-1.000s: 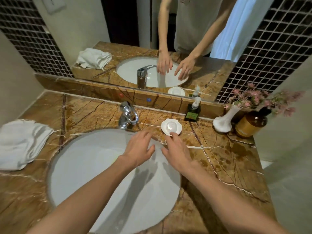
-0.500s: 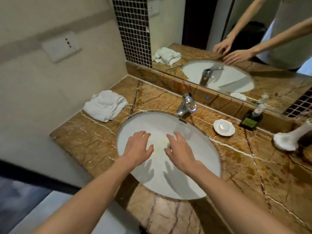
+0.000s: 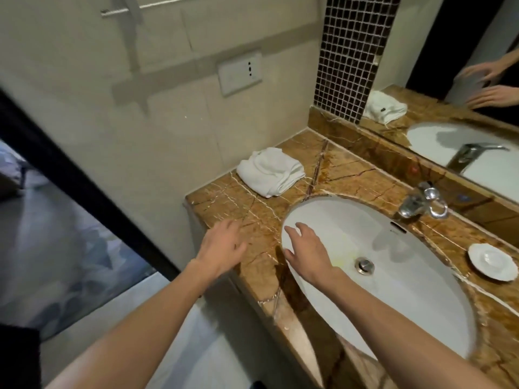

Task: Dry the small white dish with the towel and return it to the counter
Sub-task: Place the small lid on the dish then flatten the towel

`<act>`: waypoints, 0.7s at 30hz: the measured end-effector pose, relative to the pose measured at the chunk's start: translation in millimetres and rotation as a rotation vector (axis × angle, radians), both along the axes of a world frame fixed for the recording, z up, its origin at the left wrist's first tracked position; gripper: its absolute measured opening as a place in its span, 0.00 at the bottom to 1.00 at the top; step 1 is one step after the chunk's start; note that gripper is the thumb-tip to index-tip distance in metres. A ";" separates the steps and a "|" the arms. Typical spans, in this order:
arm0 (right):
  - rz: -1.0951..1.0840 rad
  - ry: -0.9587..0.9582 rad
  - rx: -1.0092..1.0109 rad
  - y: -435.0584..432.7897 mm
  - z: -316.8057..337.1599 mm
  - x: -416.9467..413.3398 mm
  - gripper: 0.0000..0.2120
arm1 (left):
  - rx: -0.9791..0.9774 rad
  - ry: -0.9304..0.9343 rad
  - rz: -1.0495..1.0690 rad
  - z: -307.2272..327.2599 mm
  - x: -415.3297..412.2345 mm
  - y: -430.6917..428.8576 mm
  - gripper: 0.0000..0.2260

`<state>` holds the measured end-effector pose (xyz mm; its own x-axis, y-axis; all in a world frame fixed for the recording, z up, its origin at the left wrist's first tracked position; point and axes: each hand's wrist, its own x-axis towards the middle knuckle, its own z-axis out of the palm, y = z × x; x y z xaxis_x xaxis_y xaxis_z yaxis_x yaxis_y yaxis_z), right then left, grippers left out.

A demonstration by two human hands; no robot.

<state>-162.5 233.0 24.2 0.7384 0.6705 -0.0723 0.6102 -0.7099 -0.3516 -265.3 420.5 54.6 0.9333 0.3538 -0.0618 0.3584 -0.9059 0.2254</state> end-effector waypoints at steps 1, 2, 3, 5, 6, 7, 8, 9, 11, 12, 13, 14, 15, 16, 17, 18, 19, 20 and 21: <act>0.009 -0.009 -0.005 14.0 -0.4 -2.7 0.24 | -0.001 0.006 0.014 -1.7 -6.0 15.4 0.24; 0.013 -0.014 -0.012 24.2 -1.0 -4.3 0.23 | 0.004 0.016 0.023 -2.7 -10.5 28.1 0.24; 0.009 -0.018 -0.021 27.6 -0.5 -4.1 0.22 | 0.007 0.020 0.024 -3.7 -11.3 34.7 0.24; 0.013 -0.032 -0.035 42.8 0.0 -4.1 0.22 | -0.004 0.010 0.040 -5.3 -15.1 54.7 0.25; 0.012 -0.038 -0.041 49.1 0.7 -3.3 0.23 | -0.012 -0.001 0.047 -6.1 -16.1 62.0 0.25; 0.010 -0.041 -0.043 54.6 1.9 -2.0 0.24 | -0.015 -0.007 0.053 -7.1 -16.1 68.1 0.26; 0.007 -0.043 -0.044 59.3 2.9 -0.2 0.24 | -0.017 -0.010 0.055 -8.3 -15.5 72.5 0.26; 0.005 -0.047 -0.043 64.2 4.2 1.9 0.24 | -0.020 -0.013 0.054 -9.5 -14.1 75.9 0.26; 0.006 -0.056 -0.041 73.4 6.7 8.3 0.24 | -0.028 -0.021 0.052 -10.5 -8.7 81.6 0.26; 0.007 -0.058 -0.039 78.2 7.8 12.6 0.24 | -0.036 -0.025 0.048 -10.3 -4.5 83.9 0.26; 0.008 -0.056 -0.037 83.1 8.8 17.1 0.24 | -0.043 -0.025 0.044 -10.1 0.5 86.1 0.26; 0.011 -0.054 -0.035 87.9 9.5 21.9 0.24 | -0.050 -0.024 0.040 -10.1 6.0 88.2 0.26; 0.018 -0.054 -0.031 93.2 10.1 27.0 0.23 | -0.056 -0.022 0.034 -10.2 12.7 90.5 0.26; 0.023 -0.054 -0.025 98.3 10.3 32.1 0.24 | -0.061 -0.022 0.025 -10.5 20.1 93.0 0.25; 0.027 -0.054 -0.017 103.6 10.1 37.5 0.24 | -0.064 -0.023 0.014 -11.0 28.6 96.4 0.25; 0.031 -0.057 -0.014 108.9 9.2 43.6 0.25 | -0.062 -0.026 0.006 -11.2 37.9 100.2 0.25; 0.036 -0.060 -0.015 114.3 8.0 50.4 0.25 | -0.059 -0.030 0.003 -11.4 48.3 104.8 0.25; 0.037 -0.056 -0.019 119.5 6.5 58.4 0.24 | -0.059 -0.032 0.001 -12.1 59.0 109.4 0.25; 0.033 -0.048 -0.025 124.8 4.6 67.4 0.24 | -0.064 -0.032 0.000 -13.0 70.2 113.9 0.26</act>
